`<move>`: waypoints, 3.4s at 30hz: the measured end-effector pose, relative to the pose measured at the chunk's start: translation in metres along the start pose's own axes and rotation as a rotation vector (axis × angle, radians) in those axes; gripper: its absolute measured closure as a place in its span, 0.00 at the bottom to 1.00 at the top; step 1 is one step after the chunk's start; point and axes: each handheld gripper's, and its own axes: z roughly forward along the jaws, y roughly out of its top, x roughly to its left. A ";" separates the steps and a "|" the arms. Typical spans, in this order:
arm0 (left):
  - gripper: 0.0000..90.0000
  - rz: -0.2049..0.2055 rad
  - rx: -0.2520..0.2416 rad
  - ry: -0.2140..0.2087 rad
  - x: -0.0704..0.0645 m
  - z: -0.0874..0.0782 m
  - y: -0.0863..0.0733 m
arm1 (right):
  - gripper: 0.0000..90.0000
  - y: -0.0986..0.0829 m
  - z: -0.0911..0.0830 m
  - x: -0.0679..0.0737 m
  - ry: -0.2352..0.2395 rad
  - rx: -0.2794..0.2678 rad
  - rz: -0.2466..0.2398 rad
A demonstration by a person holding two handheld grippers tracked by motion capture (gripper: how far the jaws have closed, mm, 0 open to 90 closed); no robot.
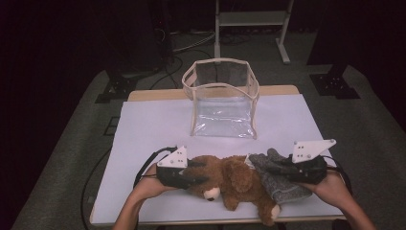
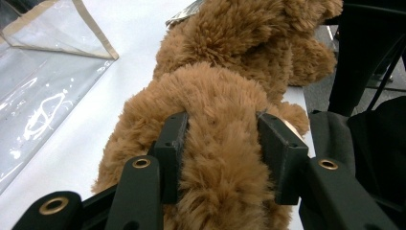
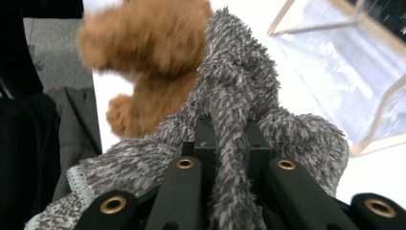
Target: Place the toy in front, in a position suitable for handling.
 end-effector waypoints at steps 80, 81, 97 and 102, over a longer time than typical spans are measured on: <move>0.61 -0.026 -0.009 0.047 0.003 -0.001 -0.010 | 0.90 0.119 0.122 0.019 0.199 0.070 -0.218; 0.61 -0.026 -0.009 0.047 0.003 -0.001 -0.010 | 0.90 0.119 0.122 0.019 0.199 0.070 -0.218; 0.60 -0.038 -0.026 0.023 0.005 -0.003 -0.012 | 0.89 0.032 0.043 -0.019 0.081 -0.011 0.014; 0.52 -0.037 -0.005 0.023 0.007 -0.008 -0.004 | 0.89 0.021 0.046 -0.013 0.087 -0.042 0.038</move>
